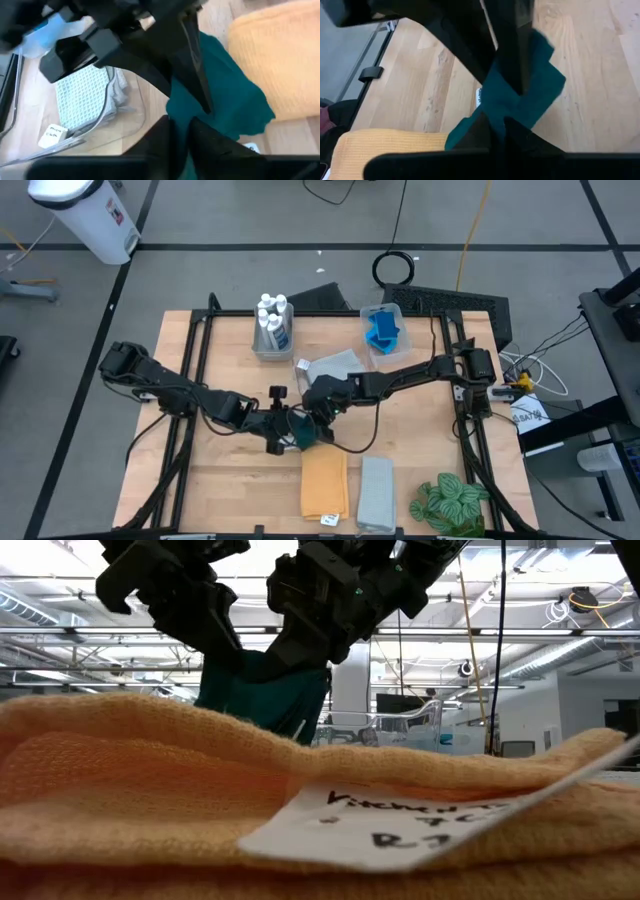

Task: Pick & Place Kitchen Items
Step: Put the blue towel into the transparent bin

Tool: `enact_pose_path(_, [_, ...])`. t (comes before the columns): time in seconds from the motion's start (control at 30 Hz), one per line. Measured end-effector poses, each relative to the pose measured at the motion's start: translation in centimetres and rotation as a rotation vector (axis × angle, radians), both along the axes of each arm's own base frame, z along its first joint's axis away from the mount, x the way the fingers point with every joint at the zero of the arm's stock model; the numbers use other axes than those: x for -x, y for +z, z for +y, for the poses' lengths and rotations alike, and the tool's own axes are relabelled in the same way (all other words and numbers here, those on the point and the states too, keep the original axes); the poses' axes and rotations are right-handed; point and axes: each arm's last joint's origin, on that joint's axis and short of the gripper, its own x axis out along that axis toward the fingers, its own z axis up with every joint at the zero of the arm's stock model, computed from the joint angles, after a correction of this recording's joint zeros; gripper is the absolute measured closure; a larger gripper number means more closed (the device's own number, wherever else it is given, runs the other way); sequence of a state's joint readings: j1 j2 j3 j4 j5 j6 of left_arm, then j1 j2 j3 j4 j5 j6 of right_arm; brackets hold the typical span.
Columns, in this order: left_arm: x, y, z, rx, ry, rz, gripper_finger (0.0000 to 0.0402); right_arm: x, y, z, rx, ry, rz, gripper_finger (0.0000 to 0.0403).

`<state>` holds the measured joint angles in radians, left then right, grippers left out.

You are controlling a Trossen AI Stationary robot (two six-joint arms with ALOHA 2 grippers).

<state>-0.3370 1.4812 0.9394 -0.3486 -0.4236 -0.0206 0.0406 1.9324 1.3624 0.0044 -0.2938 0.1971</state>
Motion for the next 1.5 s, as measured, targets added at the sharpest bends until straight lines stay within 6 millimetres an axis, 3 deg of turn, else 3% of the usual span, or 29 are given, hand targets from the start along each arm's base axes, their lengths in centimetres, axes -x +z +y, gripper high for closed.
enact_pose_path(0.13, [0.5, 1.2, 0.2, 0.046, 0.021, -0.048, 0.0274, 0.6, 0.4, 0.0, 0.002, -0.001, 0.043, 0.0401])
enact_pose_path(0.37, [3.6, 6.8, 1.1, 0.122, -0.033, -0.241, 0.0201, 2.2, 3.4, -0.2, 0.001, -0.011, 0.033, 0.0402])
enact_pose_path(0.57, [6.5, 10.4, 2.5, 0.118, 0.071, -0.428, 0.0187, 4.5, 8.5, -0.7, 0.032, -0.181, -0.067, 0.0402])
enact_pose_path(0.7, [7.7, 11.5, 3.0, 0.139, 0.107, -0.49, 0.0192, 6.8, 12.0, -1.7, 0.122, -0.357, -0.147, 0.0402])
enact_pose_path(0.83, [8.2, 12.0, 3.2, 0.139, 0.101, -0.514, 0.0194, 9.1, 13.7, -3.6, 0.21, -0.605, -0.125, 0.0403])
enact_pose_path(1.03, [8.2, 12.0, 3.2, 0.134, 0.099, -0.51, 0.0192, 10.0, 12.2, -7.0, 0.198, -0.825, 0.029, 0.0403])
enact_pose_path(1.5, [7.4, 11.4, 3.1, 0.123, 0.107, -0.487, 0.0192, 5.1, 5.3, -10.2, -0.021, -0.809, 0.144, 0.0403])
